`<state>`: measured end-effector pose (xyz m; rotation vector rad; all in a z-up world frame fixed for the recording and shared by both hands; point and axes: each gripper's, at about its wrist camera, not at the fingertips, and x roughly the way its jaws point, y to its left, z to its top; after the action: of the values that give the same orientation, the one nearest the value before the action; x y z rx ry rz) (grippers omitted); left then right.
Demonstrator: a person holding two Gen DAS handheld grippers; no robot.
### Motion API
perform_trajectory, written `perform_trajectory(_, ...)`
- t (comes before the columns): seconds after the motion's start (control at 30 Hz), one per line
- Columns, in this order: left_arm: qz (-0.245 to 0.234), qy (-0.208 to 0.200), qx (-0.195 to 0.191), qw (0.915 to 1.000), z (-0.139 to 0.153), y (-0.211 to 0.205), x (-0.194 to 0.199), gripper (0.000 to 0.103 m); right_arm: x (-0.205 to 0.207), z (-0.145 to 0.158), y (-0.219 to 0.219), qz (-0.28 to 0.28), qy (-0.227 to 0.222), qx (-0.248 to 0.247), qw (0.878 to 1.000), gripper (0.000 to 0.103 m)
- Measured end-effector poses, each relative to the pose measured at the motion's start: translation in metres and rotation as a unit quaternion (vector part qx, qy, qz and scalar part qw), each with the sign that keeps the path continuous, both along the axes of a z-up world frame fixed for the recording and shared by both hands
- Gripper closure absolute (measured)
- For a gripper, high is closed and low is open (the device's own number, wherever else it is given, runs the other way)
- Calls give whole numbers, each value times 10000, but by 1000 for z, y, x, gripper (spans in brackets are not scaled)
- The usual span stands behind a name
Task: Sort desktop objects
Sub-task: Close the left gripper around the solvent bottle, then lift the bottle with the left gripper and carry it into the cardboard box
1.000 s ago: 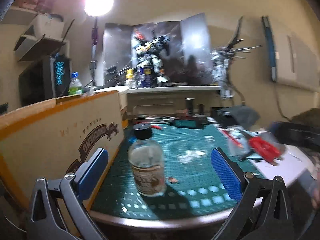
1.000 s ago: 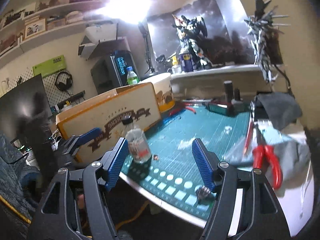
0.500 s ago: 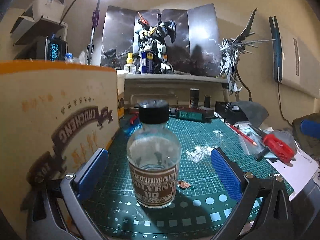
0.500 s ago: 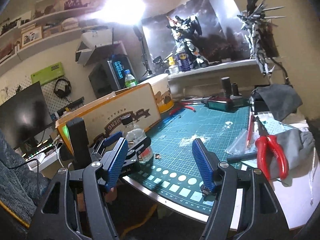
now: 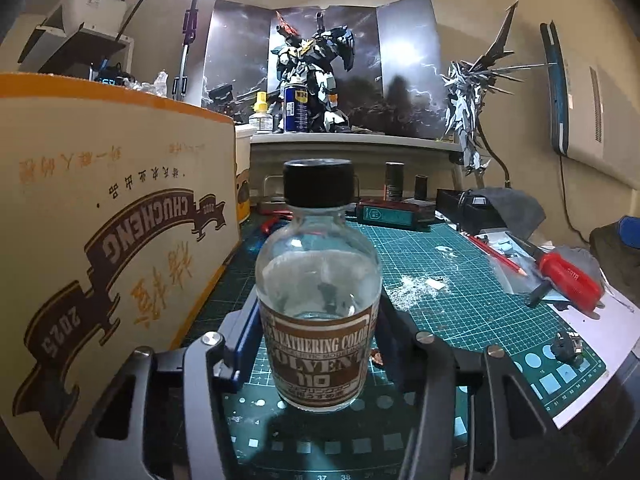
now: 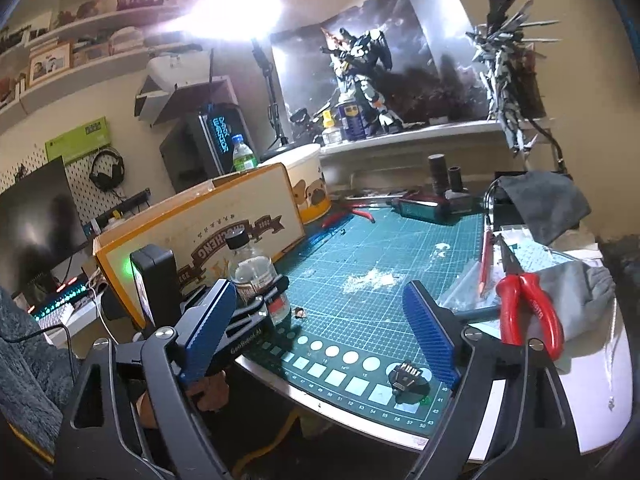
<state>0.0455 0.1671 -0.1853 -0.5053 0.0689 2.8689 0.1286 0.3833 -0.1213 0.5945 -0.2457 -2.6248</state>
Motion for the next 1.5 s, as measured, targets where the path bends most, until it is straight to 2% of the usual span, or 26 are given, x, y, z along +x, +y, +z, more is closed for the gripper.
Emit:
perform_trajectory(0.07,-38,-4,-1,10000,-1,0,-1,51,-1,-1,-1,33,-23,-3,10000,19)
perform_trajectory(0.2,-171,-263,193,9993,-11,-5,-9,52,-1,-3,-2,67,-24,-21,10000,19)
perform_trajectory(0.43,-234,-172,136,9995,-13,-2,-4,53,-2,-7,1,39,-74,-42,10000,19)
perform_trajectory(0.7,-449,-195,155,9987,6,6,1,53,-4,-12,3,41,-107,-130,9998,19)
perform_trajectory(0.93,-624,-194,246,9976,50,2,8,53,-10,-12,1,-105,-84,-59,9999,19)
perform_trajectory(1.13,-937,-11,350,9950,117,-14,33,53,-19,5,-15,65,108,225,9997,19)
perform_trajectory(1.23,-1022,22,410,9939,150,-28,40,53,-26,28,-27,331,300,366,9983,19)
perform_trajectory(1.33,-1084,17,480,9929,183,-46,42,53,-31,65,-48,552,602,648,9945,19)
perform_trajectory(1.43,-1255,-345,709,9890,211,-76,25,53,-35,92,-67,646,818,815,9912,19)
perform_trajectory(1.5,-1234,-487,692,9887,221,-93,10,53,-35,104,-78,731,975,843,9890,19)
